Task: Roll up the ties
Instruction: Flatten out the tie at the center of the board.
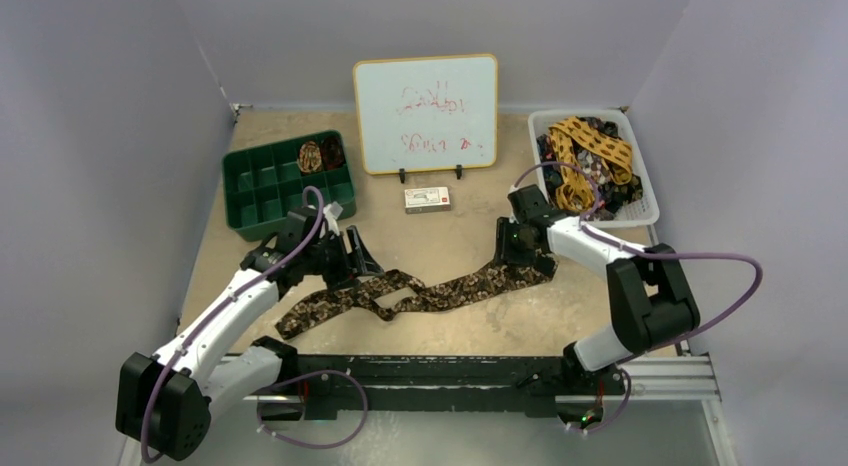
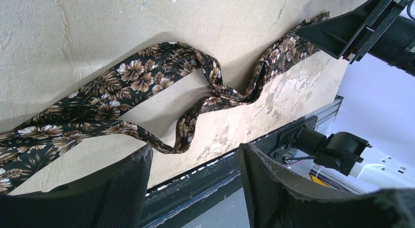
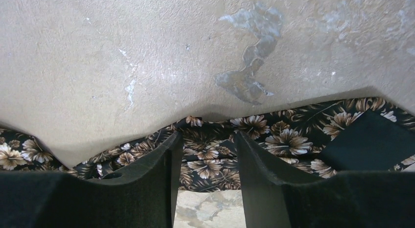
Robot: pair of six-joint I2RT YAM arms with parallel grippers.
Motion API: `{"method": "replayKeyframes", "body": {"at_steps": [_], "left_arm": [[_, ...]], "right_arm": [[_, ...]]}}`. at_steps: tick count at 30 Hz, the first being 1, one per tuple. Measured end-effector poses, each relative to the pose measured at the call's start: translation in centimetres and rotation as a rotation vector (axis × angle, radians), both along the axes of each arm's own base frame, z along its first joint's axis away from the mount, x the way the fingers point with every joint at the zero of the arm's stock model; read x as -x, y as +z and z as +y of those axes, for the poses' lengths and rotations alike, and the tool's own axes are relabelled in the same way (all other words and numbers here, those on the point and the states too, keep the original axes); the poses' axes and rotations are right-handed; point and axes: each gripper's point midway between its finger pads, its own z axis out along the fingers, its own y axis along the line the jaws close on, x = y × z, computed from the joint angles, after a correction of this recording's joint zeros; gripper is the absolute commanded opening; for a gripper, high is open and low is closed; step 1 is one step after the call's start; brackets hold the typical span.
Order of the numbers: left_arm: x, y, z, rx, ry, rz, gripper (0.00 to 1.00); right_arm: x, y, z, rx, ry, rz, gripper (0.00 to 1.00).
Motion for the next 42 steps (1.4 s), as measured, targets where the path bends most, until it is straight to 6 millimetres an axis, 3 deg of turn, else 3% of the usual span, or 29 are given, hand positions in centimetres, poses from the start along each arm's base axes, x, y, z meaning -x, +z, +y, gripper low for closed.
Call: {"method": "replayKeyframes", "body": {"at_steps": [4, 7, 12, 18, 21, 28, 31, 34, 37, 38, 42], "left_arm": [[0.0, 0.0, 0.0, 0.000, 0.000, 0.000, 0.63], [0.0, 0.0, 0.0, 0.000, 0.000, 0.000, 0.63], [0.0, 0.0, 0.0, 0.002, -0.002, 0.002, 0.63], [0.1, 0.0, -0.1, 0.003, -0.003, 0.003, 0.63], [0.1, 0.0, -0.1, 0.003, -0.004, 0.005, 0.63], [0.0, -0.3, -0.1, 0.000, -0.004, 0.014, 0.63], [0.0, -0.3, -0.1, 0.002, -0.004, 0.010, 0.63], [0.0, -0.3, -0.1, 0.002, -0.005, 0.011, 0.63], [0.0, -0.3, -0.1, 0.001, -0.004, 0.012, 0.63], [0.0, -0.3, -0.1, 0.000, -0.004, 0.012, 0.63], [0.1, -0.3, 0.0, -0.003, -0.002, 0.012, 0.63]], "right_arm": [[-0.4, 0.2, 0.1, -0.006, 0.016, -0.005, 0.52], [-0.7, 0.6, 0.1, -0.009, 0.023, -0.022, 0.48], [-1.2, 0.1, 0.2, 0.005, 0.041, -0.005, 0.31], [-1.4, -0.2, 0.1, 0.021, 0.054, 0.006, 0.00], [-1.3, 0.7, -0.3, 0.033, 0.051, -0.016, 0.00], [-1.0, 5.1, -1.9, 0.060, -0.019, -0.146, 0.00], [-0.2, 4.9, -3.0, 0.094, -0.066, -0.142, 0.00], [0.8, 3.5, -3.7, 0.129, -0.087, -0.084, 0.00], [1.6, 2.5, -4.4, 0.173, -0.105, -0.028, 0.11], [1.9, 2.4, -4.6, 0.184, -0.109, -0.018, 0.21], [2.6, 2.1, -5.6, 0.230, -0.132, 0.014, 0.44]]}}
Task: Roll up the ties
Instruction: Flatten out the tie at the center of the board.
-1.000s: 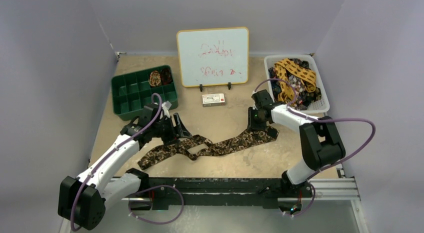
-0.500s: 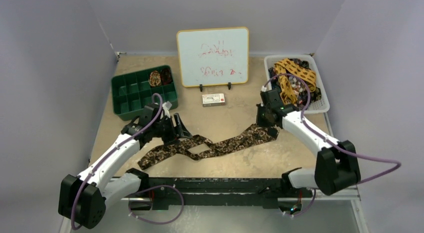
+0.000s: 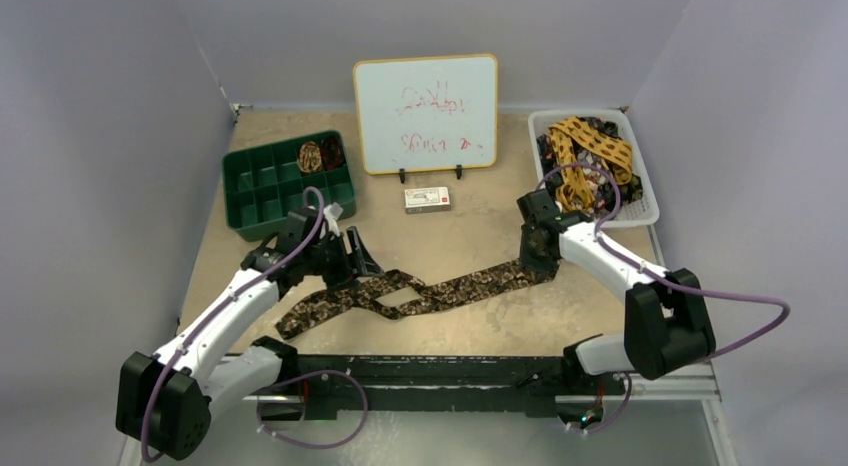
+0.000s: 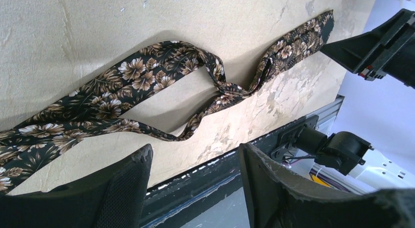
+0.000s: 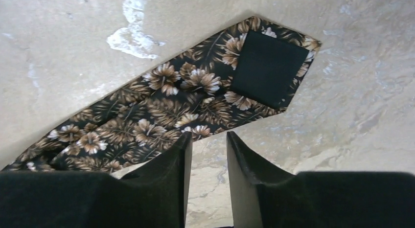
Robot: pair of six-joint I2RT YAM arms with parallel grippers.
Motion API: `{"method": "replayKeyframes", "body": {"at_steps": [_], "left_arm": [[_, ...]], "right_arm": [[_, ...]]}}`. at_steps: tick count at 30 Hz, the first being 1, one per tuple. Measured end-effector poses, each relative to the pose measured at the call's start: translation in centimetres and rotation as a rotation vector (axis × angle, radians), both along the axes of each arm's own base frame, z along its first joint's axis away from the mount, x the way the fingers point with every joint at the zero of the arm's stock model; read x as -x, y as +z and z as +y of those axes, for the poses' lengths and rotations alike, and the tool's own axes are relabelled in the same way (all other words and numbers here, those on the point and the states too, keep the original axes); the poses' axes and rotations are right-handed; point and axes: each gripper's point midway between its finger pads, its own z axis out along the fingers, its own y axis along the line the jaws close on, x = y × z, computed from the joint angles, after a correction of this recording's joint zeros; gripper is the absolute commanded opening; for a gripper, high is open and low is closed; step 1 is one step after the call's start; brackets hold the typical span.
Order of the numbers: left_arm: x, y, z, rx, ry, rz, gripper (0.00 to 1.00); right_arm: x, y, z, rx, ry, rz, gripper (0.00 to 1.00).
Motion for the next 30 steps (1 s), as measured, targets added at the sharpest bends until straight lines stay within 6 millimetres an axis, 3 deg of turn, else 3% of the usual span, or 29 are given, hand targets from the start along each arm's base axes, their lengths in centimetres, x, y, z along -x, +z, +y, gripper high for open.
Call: {"method": "replayKeyframes", "body": {"at_steps": [3, 6, 8, 9, 11, 14, 17, 21, 24, 30], "left_arm": [[0.0, 0.1, 0.1, -0.002, 0.002, -0.005, 0.63], [0.2, -0.2, 0.4, -0.019, 0.007, 0.001, 0.64], [0.3, -0.4, 0.8, -0.041, 0.015, 0.004, 0.63], [0.4, -0.2, 1.0, -0.046, 0.020, -0.003, 0.63], [0.5, -0.1, 1.5, -0.069, 0.034, -0.016, 0.63], [0.4, 0.6, 2.2, -0.097, 0.058, -0.036, 0.63], [0.1, 1.5, 2.7, -0.115, 0.081, -0.069, 0.63], [0.2, 2.2, 3.4, -0.138, 0.103, -0.093, 0.63], [0.5, 2.2, 3.8, -0.155, 0.113, -0.092, 0.63], [0.9, 1.8, 4.3, -0.177, 0.120, -0.070, 0.63]], "right_arm": [[0.1, -0.1, -0.6, 0.034, -0.006, 0.012, 0.53], [-0.9, 1.6, 0.1, 0.003, 0.047, -0.039, 0.60], [-2.1, 3.4, 2.1, -0.094, 0.133, -0.116, 0.83], [-2.8, 4.6, 3.7, -0.176, 0.196, -0.170, 0.90], [-3.8, 6.7, 7.1, -0.326, 0.331, -0.256, 0.96], [-4.2, 7.9, 11.3, -0.442, 0.536, -0.297, 0.97], [-3.0, 7.1, 16.7, -0.475, 0.827, -0.317, 0.98], [2.0, 4.3, 22.0, -0.441, 1.224, -0.282, 0.98], [3.9, 3.4, 23.0, -0.421, 1.402, -0.299, 0.99], [4.5, 2.5, 23.2, -0.384, 1.589, -0.345, 0.97]]}}
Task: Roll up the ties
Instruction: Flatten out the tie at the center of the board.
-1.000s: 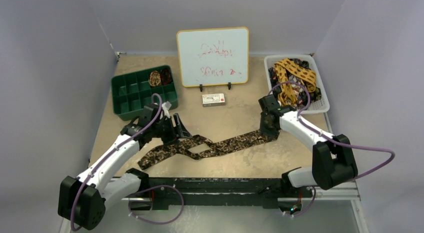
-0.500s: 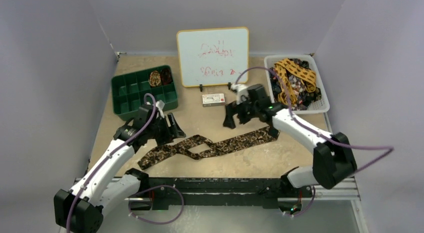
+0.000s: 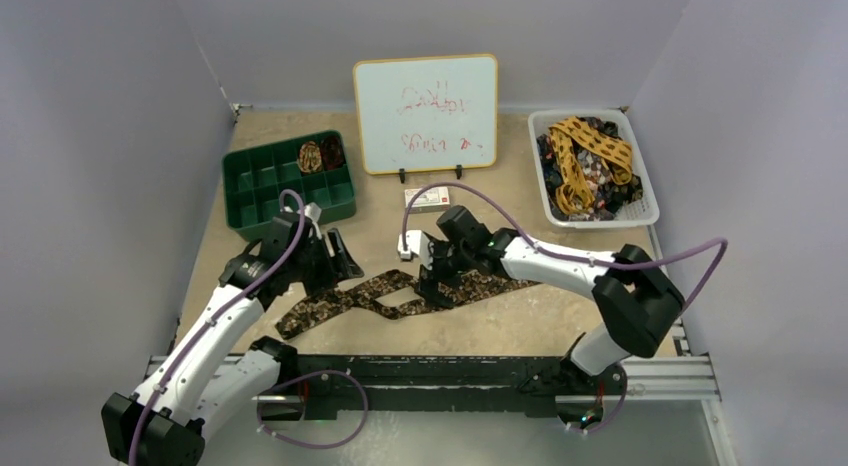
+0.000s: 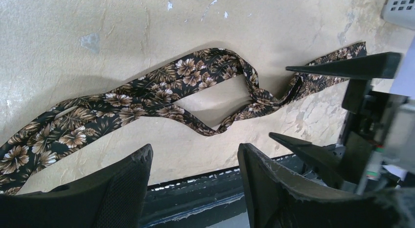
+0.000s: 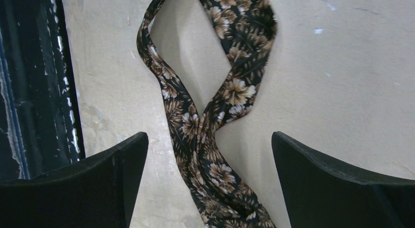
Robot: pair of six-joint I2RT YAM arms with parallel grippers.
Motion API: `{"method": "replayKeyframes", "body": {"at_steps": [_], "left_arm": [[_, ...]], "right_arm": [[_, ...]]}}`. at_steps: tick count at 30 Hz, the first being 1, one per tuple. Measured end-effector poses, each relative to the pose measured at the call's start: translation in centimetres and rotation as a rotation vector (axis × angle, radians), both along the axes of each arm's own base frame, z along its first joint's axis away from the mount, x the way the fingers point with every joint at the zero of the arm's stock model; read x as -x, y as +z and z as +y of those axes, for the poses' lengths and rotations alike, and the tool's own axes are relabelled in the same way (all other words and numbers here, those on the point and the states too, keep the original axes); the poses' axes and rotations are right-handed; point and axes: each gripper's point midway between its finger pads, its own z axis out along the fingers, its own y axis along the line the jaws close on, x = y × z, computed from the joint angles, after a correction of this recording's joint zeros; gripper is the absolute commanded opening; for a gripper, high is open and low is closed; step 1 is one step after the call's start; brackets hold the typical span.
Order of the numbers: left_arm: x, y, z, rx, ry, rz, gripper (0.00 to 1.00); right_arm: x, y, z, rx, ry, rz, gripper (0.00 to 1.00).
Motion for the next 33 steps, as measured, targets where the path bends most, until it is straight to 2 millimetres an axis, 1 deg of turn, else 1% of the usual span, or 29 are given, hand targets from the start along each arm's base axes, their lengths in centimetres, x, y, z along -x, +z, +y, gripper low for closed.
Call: {"method": "replayKeyframes", "body": {"at_steps": [4, 7, 8, 11, 15, 16, 19, 20, 21, 24, 27, 29, 30, 31, 33], "left_arm": [[0.1, -0.1, 0.1, -0.004, 0.001, 0.005, 0.63], [0.2, -0.2, 0.1, -0.007, 0.001, 0.011, 0.63], [0.3, -0.2, 0.2, -0.008, 0.001, 0.013, 0.63], [0.4, -0.3, 0.3, -0.013, 0.003, 0.016, 0.63], [0.5, -0.1, 0.5, -0.020, 0.010, 0.005, 0.63], [0.5, -0.1, 0.6, -0.021, 0.011, 0.004, 0.63], [0.7, -0.2, 0.8, -0.033, 0.016, 0.014, 0.63], [0.8, -0.3, 0.9, -0.035, 0.017, 0.015, 0.63], [0.8, -0.3, 0.9, -0.036, 0.017, 0.016, 0.63], [0.9, -0.2, 1.0, -0.036, 0.020, 0.009, 0.63], [0.7, -0.1, 0.9, -0.034, 0.019, 0.005, 0.63], [0.5, -0.2, 0.8, -0.032, 0.018, 0.004, 0.64], [0.4, -0.2, 0.7, -0.032, 0.017, 0.007, 0.64], [0.2, -0.4, 0.6, -0.032, 0.016, 0.011, 0.64], [0.0, -0.6, 0.5, -0.034, 0.014, 0.019, 0.65]], "right_arm": [[0.9, -2.1, 0.3, 0.050, 0.059, 0.012, 0.95], [1.5, -3.7, 0.2, 0.097, 0.072, 0.031, 0.89], [1.5, -4.0, 0.1, 0.112, 0.071, 0.032, 0.85], [1.2, -4.7, 0.4, 0.147, 0.067, 0.014, 0.69], [0.6, -5.1, 0.6, 0.192, 0.034, -0.040, 0.32], [0.5, -5.2, 0.6, 0.201, 0.022, -0.052, 0.27], [0.6, -5.2, 0.7, 0.215, -0.014, -0.054, 0.21], [0.5, -5.2, 0.6, 0.223, -0.035, -0.047, 0.12], [0.5, -5.1, 0.5, 0.230, -0.054, -0.036, 0.06], [-0.1, -4.4, -0.3, 0.250, -0.145, 0.034, 0.00], [-1.5, -2.9, -1.4, 0.227, -0.277, 0.182, 0.00], [-3.6, -1.8, -2.9, 0.181, -0.398, 0.298, 0.00], [-4.2, -1.6, -3.7, 0.163, -0.438, 0.341, 0.00], [-4.7, -1.4, -4.8, 0.147, -0.492, 0.412, 0.00], [-4.5, -1.6, -6.1, 0.136, -0.537, 0.513, 0.00]]}}
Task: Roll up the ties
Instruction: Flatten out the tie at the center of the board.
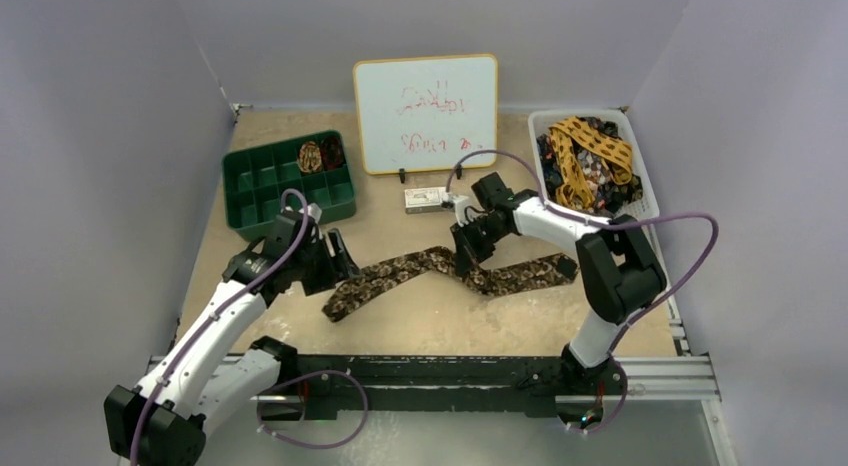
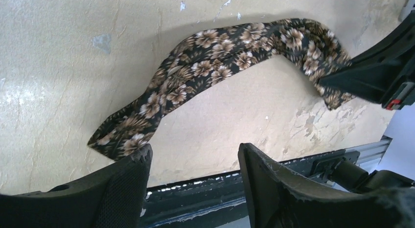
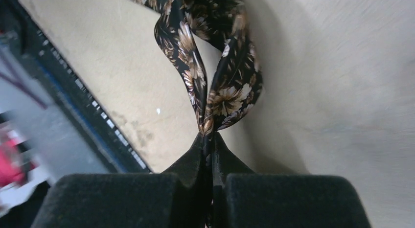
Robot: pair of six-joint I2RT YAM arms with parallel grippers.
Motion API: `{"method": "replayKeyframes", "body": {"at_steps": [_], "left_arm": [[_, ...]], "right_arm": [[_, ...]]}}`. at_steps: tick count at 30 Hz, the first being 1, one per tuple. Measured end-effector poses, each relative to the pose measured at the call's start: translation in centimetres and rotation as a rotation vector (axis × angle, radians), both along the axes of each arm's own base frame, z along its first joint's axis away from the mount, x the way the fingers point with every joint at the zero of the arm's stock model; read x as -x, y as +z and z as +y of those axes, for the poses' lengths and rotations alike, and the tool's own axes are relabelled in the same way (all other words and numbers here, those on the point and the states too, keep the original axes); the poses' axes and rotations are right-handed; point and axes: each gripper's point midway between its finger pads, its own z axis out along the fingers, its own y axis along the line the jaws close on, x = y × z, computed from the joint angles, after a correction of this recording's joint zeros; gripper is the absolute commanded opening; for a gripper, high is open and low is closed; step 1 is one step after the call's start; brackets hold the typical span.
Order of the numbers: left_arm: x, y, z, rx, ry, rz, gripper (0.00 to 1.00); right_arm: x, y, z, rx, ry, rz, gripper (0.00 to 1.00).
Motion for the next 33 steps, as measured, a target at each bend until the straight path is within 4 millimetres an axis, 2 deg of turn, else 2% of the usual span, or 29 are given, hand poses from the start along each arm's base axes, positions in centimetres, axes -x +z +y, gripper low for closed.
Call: {"method": "replayKeyframes", "body": {"at_steps": [5, 8, 11, 15, 19, 25, 33], "left_arm": [[-0.7, -0.5, -0.3, -0.007, -0.006, 0.009, 0.66], [-0.9, -0.9, -0.4, -0.008, -0.005, 0.023, 0.67], [-0.9, -1.6, -0.3, -0.017, 0.017, 0.052, 0.70], [-0.7, -2.8, 0.8, -0.046, 0.098, 0.080, 0.74], [-0.5, -3.8, 2.3, -0.062, 0.208, 0.103, 0.75], [-0.1, -5.3, 4.1, -0.061, 0.344, 0.155, 0.75], [0.8, -6.3, 4.2, -0.028, 0.402, 0.185, 0.73]], "right_arm": [[4.0, -2.2, -1.4, -0.005, -0.030, 0.310, 0.07], [4.9, -3.3, -2.0, 0.030, -0.065, 0.404, 0.11], [4.2, -3.4, -2.8, 0.072, -0.117, 0.406, 0.12], [1.7, -2.5, -3.1, 0.095, -0.160, 0.327, 0.13], [0.1, -1.4, -2.9, 0.079, -0.160, 0.279, 0.08], [1.0, -2.3, -3.5, 0.108, -0.132, 0.318, 0.05], [1.3, -2.7, -4.1, 0.122, -0.134, 0.341, 0.03]]}}
